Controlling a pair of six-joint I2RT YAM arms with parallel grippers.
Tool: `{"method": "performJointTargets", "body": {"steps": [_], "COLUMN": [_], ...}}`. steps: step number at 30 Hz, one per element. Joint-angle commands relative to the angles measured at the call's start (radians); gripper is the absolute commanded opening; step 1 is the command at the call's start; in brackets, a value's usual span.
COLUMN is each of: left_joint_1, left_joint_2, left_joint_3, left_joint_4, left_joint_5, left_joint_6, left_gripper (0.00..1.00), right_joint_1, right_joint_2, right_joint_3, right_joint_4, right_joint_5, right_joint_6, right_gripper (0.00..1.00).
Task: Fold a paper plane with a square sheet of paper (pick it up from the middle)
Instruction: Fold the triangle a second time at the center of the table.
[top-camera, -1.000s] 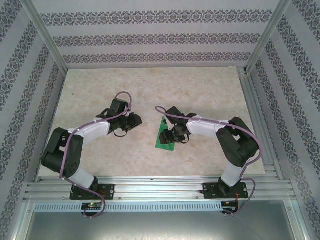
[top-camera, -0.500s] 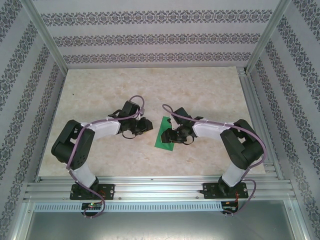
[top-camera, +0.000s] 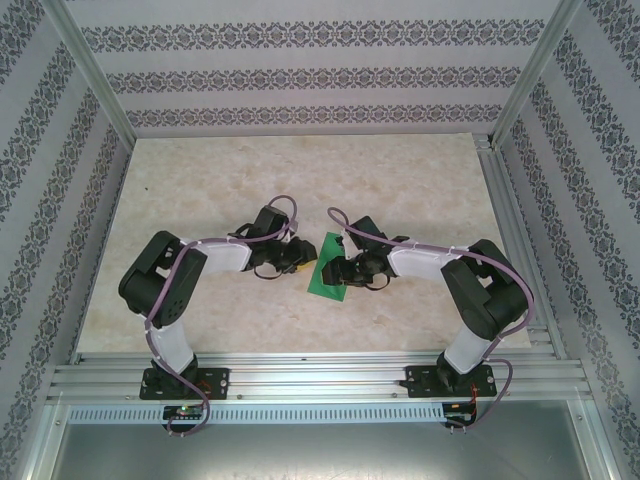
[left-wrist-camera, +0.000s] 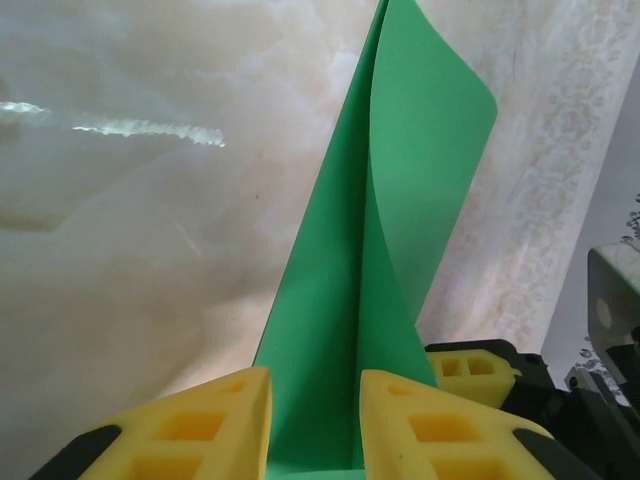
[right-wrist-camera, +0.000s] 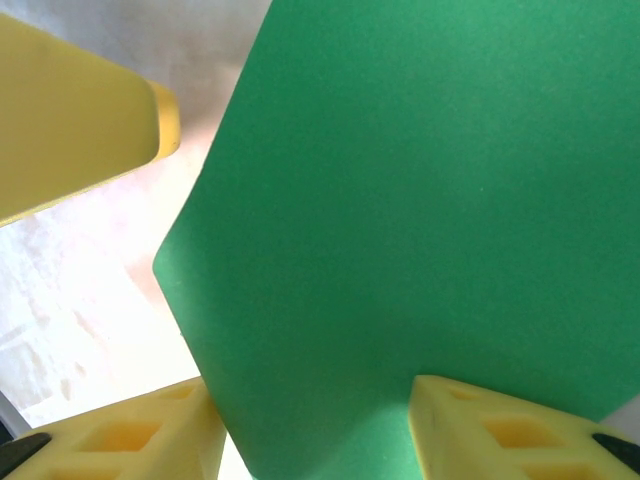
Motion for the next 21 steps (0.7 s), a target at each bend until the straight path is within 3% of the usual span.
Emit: {"method": "performJointTargets", "body": {"steps": [1, 21], "left_joint_1": [-0.008, -0.024], "left_joint_2": [0.028, 0.114], "left_joint_3": [0.034, 0.102], "left_joint_4": [0.082, 0.068], "left_joint_5": [0.032, 0.059], "left_joint_6": [-0.061, -0.066], "left_gripper": [0.33, 0.35], "right_joint_1": [-0.005, -0.011], "right_joint_2": [0.004, -0.005], "right_joint_3": [-0.035, -0.047], "right_joint_4": [0.008, 0.031], "right_joint_5": [0.013, 0.005], "right_joint_6": [-0.008, -0.003], "right_gripper": [0.52, 0.53]}}
